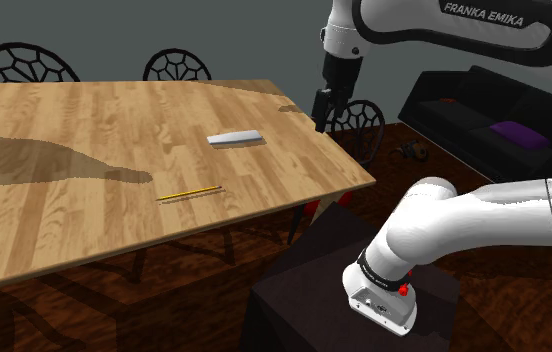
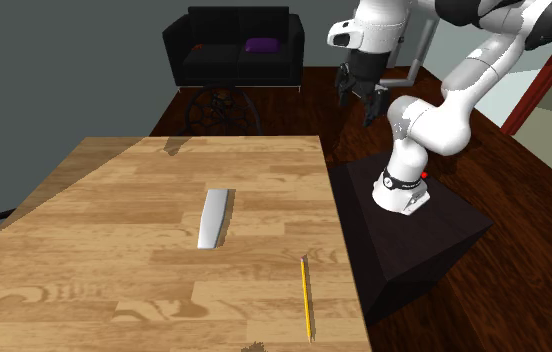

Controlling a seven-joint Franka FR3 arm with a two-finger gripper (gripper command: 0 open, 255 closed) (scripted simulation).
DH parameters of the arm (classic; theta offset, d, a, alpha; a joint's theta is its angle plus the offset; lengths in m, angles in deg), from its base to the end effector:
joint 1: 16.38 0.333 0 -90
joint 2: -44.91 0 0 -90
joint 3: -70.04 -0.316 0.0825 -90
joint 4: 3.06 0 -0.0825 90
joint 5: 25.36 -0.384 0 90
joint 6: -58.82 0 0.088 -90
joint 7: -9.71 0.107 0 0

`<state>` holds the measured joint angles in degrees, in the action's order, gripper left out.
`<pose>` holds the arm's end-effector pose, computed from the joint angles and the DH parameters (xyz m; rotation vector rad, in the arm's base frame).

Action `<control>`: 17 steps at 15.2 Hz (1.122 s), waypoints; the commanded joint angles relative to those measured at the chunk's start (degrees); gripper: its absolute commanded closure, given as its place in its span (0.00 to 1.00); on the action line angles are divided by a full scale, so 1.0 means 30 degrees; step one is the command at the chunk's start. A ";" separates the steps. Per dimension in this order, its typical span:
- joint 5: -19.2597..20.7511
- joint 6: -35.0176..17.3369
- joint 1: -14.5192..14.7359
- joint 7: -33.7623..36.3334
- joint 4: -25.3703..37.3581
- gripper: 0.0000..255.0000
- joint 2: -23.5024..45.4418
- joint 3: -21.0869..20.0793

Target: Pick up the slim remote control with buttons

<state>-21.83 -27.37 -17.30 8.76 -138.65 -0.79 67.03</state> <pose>0.2963 0.0086 0.5836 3.0403 0.0516 -0.0990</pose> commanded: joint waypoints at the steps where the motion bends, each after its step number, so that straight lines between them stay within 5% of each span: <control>1: 0.0000 0.0000 0.0000 0.0000 0.0000 0.00 0.0000 0.0000; 9: 0.1598 -0.4505 0.0612 -0.5772 0.0029 0.00 0.3957 0.2828; 17: 0.1588 -0.8362 0.1453 -1.1478 0.2053 0.00 0.9336 0.4984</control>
<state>-16.86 -50.96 -13.29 -23.32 -133.33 25.09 81.27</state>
